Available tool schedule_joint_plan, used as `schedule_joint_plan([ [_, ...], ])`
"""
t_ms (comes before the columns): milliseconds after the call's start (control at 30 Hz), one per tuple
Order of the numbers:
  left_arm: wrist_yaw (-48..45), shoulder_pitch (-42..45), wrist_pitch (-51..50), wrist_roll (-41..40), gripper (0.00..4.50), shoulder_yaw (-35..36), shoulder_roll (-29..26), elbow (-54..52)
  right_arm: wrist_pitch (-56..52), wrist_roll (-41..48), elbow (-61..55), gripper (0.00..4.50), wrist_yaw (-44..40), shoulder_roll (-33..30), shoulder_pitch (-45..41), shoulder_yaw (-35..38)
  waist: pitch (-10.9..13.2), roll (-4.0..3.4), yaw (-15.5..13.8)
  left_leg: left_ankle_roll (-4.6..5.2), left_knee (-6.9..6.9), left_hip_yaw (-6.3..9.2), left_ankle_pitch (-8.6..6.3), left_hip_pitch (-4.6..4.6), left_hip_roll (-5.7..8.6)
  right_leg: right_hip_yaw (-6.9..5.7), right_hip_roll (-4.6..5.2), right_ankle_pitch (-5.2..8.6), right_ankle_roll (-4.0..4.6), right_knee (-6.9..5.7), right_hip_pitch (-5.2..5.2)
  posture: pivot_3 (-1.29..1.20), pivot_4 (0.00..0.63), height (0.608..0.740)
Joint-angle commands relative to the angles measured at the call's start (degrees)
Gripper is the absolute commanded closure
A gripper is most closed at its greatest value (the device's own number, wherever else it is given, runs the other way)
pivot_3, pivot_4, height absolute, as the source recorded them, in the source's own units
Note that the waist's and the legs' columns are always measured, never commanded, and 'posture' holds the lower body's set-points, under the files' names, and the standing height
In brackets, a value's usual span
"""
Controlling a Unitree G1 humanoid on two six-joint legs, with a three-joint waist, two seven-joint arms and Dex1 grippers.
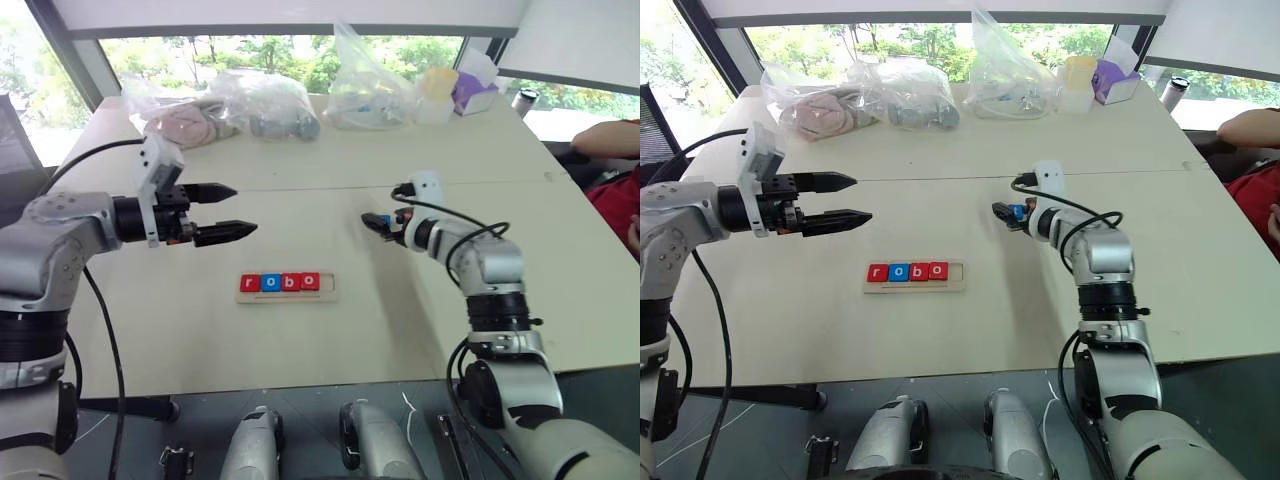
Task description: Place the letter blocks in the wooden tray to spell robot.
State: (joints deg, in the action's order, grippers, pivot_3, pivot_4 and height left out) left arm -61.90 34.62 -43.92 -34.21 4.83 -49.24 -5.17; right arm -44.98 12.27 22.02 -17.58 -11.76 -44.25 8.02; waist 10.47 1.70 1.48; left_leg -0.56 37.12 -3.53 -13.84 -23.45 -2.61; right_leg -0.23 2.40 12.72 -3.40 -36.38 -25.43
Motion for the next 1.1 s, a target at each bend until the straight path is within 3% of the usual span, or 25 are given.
schedule_joint_plan([
  [33, -1.2, -1.1, 1.1, 0.7, 0.00, -0.1, -1.7, -1.7, 9.7, -2.1, 7.1, 0.03, 5.8, 2.2, -3.8, 0.9, 0.0, -0.01, 0.2, 0.00, -0.01, 0.01, 0.00, -0.01, -0.01, 0.00, 0.00, 0.00, 0.00, 0.00, 0.00, 0.00, 0.150, 0.740],
  [267, -0.4, -4.5, 0.9, 0.4, 0.00, 0.5, -2.4, -3.9, 22.6, -6.7, 23.0, 0.03, 12.5, 3.6, -7.7, -0.7, 0.0, 0.00, 1.0, 0.00, 0.04, 0.04, 0.00, -0.02, 0.00, 0.03, 0.06, 0.01, 0.00, 0.03, 0.06, 0.00, 0.150, 0.740],
  [400, -0.1, -5.9, 0.7, 0.1, 0.00, 1.0, -2.9, -5.0, 24.2, -9.1, 25.6, 0.03, 14.2, 3.0, -8.1, -2.7, 0.0, 0.00, 1.0, -0.01, 0.06, 0.06, 0.01, 0.00, 0.00, 0.03, 0.07, 0.01, 0.01, 0.03, 0.09, 0.00, 0.150, 0.740],
  [700, 0.2, -8.6, 0.7, -0.3, 0.00, 1.4, -3.5, -6.5, 10.5, -9.9, -0.8, 0.03, 17.4, 6.1, 2.7, -5.7, 0.0, 0.00, 0.9, -0.01, 0.02, 0.30, 0.00, -0.01, -0.07, 0.02, 0.09, 0.02, -0.01, 0.03, 0.08, 0.00, 0.150, 0.740],
  [833, 0.1, -8.2, 0.6, -0.4, 0.00, 0.9, -3.2, -6.3, 6.9, -9.7, -4.9, 0.03, 18.5, 8.6, 4.3, -6.2, 0.0, 0.00, 1.2, -0.01, 0.03, 0.30, 0.00, 0.01, -0.07, 0.03, 0.02, 0.02, 0.01, 0.02, 0.07, 0.00, 0.150, 0.740],
  [967, 0.0, -7.6, 1.0, 0.0, 0.00, 0.0, -2.9, -5.7, 8.8, -9.1, 0.1, 1.71, 18.5, 9.9, 3.0, -5.1, 0.0, 0.00, 1.1, -0.01, 0.03, 0.32, 0.01, 0.05, -0.08, 0.02, -0.03, 0.02, 0.02, 0.01, 0.08, 0.00, 0.150, 0.740],
  [1067, 0.0, -7.5, 1.2, 0.2, 0.00, -0.3, -2.7, -5.4, 11.5, -9.2, 5.7, 3.26, 18.7, 9.5, 1.2, -4.0, 0.0, 0.01, 1.1, -0.01, 0.05, 0.29, 0.01, 0.05, -0.07, 0.03, -0.01, 0.02, 0.03, 0.01, 0.10, 0.00, 0.150, 0.740],
  [1100, 0.0, -7.5, 1.2, 0.2, 0.00, -0.4, -2.7, -5.4, 11.9, -9.3, 6.7, 3.35, 18.7, 9.1, 0.8, -3.9, 0.0, 0.01, 1.1, -0.01, 0.06, 0.30, 0.01, 0.05, -0.07, 0.03, 0.00, 0.02, 0.03, 0.02, 0.11, 0.00, 0.150, 0.740],
])
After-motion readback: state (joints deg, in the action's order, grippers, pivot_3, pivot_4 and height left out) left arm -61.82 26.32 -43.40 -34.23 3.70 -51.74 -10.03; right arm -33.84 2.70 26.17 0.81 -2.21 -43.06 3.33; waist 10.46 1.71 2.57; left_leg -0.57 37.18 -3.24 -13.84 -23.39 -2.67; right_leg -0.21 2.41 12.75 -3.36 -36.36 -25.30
